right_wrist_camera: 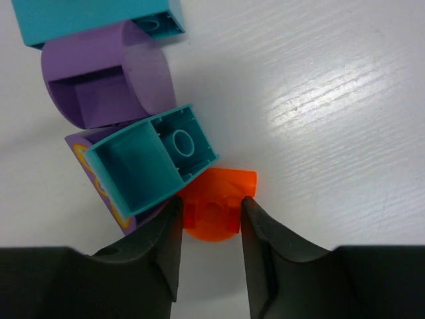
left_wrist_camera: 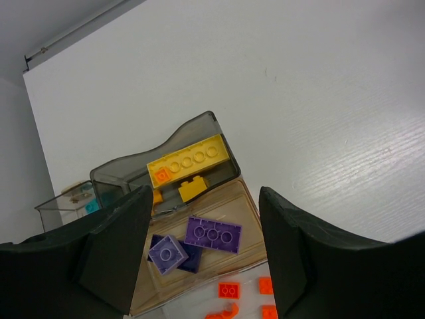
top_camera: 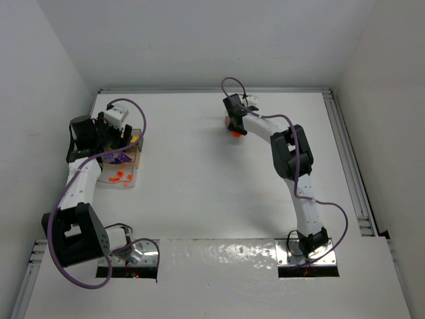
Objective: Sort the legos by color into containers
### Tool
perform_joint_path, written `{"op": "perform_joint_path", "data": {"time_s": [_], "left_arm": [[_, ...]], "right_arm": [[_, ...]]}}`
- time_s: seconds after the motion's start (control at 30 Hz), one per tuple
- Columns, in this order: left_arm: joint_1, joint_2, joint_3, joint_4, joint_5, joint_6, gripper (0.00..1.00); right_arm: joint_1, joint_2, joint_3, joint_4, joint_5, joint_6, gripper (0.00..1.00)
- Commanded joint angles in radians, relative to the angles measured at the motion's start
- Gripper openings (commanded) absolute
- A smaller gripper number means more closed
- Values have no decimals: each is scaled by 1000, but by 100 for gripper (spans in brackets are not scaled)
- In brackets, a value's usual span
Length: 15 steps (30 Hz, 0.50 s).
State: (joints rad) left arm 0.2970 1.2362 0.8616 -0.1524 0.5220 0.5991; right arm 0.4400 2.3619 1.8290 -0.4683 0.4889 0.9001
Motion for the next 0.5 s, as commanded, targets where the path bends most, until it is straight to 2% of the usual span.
{"op": "perform_joint_path", "data": {"time_s": [0.0,0.1,0.13,0.23,0.3,0.33,0.37,0.43,0.47], "left_arm": [[4,-24,4,42,-2,-12,63],[4,-20,7,43,-2,-10,63],[4,-21,8,43,1,-10,63],[4,-20,13,40,25,1,63],[2,-18,16,19,90,27,62],[4,-17,19,5,123,78,62],[2,-17,22,-30,165,117,62],[-1,-17,30,-81,303,250,62],[-10,-17,30,-114,376,289,64]], "right_arm": [[-6,-16,1,5,-12,-7,32],[-6,-30,-22,13,-12,-18,22],[-4,-33,-31,17,-12,-38,13],[-6,-56,-54,31,-21,-116,0],[-6,-90,-89,89,-102,-193,0],[-6,-148,-155,132,-158,-313,0],[-7,-186,-201,178,-338,-392,0],[-9,-271,-319,258,-552,-619,0],[-14,-358,-351,263,-787,-682,0]]}}
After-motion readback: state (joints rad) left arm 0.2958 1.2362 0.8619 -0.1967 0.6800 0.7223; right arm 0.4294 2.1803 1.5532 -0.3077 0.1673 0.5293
